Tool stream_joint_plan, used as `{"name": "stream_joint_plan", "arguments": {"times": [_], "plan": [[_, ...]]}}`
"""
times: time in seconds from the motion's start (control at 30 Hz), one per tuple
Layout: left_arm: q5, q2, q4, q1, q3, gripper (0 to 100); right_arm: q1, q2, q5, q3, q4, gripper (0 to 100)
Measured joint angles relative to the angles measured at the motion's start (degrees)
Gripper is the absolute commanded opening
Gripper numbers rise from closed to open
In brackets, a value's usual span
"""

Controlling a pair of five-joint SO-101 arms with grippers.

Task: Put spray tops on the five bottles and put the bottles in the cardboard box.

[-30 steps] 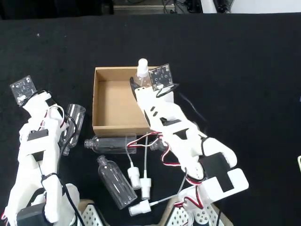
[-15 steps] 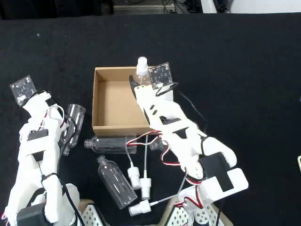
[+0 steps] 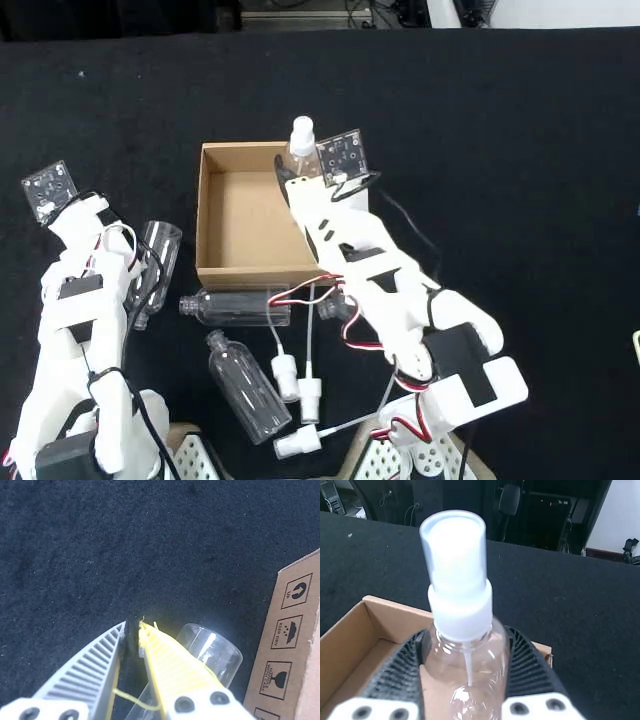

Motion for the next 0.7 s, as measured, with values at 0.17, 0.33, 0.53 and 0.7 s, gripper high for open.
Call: {"name": "stream_joint_plan", "arguments": {"times": [0.17, 0.33, 0.53, 0.7], "plan": [[0.0, 0.0, 0.0, 0.0, 0.0, 3, 0.0, 0.5, 0.0, 0.0, 0.0, 2.6], [0.0, 0.0, 0.0, 0.0, 0.0, 3, 0.1, 4.0, 0.0, -2.0, -0.4, 2.6], [0.0, 0.0, 0.0, 0.0, 0.0, 3, 0.1, 5.3, 0.0, -2.2, -4.6, 2.7], [0.0, 0.0, 0.0, 0.0, 0.0, 3, 0.1, 5.3, 0.0, -2.2, -4.7, 13.6]]}}
